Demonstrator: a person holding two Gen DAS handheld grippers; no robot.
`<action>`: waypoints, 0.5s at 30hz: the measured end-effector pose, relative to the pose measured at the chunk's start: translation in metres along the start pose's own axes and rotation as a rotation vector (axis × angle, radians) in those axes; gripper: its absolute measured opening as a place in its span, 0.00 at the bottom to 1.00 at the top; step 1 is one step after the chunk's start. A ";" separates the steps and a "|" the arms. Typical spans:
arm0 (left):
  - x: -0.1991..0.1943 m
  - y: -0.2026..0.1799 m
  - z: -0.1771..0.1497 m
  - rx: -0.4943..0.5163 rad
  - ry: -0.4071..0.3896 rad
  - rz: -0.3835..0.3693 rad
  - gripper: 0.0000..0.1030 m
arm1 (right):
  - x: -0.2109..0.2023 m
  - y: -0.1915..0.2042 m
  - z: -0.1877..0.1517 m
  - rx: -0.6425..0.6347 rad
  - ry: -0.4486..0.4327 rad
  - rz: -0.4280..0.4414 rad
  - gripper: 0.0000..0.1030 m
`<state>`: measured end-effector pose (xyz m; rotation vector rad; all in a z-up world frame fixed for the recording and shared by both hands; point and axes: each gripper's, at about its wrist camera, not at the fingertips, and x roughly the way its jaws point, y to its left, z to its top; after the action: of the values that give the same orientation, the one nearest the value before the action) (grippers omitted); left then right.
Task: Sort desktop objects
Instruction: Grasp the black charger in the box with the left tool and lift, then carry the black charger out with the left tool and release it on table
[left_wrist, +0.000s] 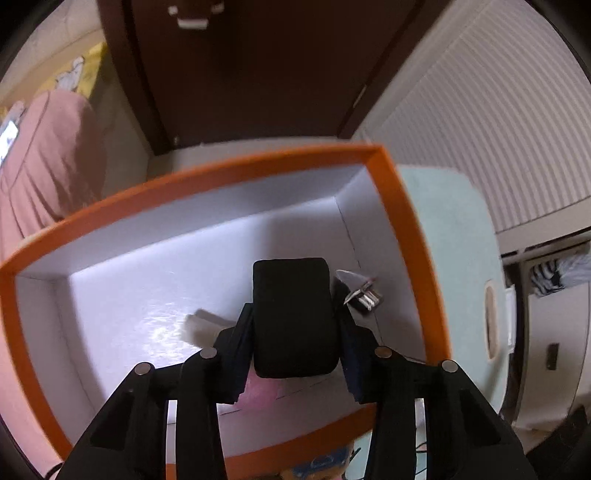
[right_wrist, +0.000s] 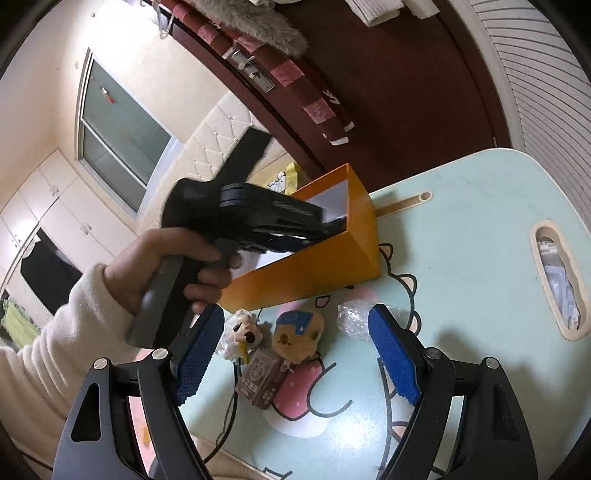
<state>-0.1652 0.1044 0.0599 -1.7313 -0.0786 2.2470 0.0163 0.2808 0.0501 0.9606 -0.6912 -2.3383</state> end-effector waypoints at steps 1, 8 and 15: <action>-0.007 0.001 -0.002 -0.001 -0.014 -0.009 0.38 | 0.001 -0.001 0.000 0.006 0.000 -0.001 0.78; -0.090 0.020 -0.033 -0.031 -0.192 -0.110 0.38 | 0.008 -0.004 -0.003 0.012 0.018 -0.016 0.78; -0.095 0.042 -0.085 -0.088 -0.215 -0.136 0.38 | 0.011 -0.005 -0.006 0.012 0.022 -0.028 0.78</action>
<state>-0.0713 0.0272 0.1159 -1.4706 -0.3361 2.3504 0.0124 0.2762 0.0381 1.0063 -0.6878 -2.3467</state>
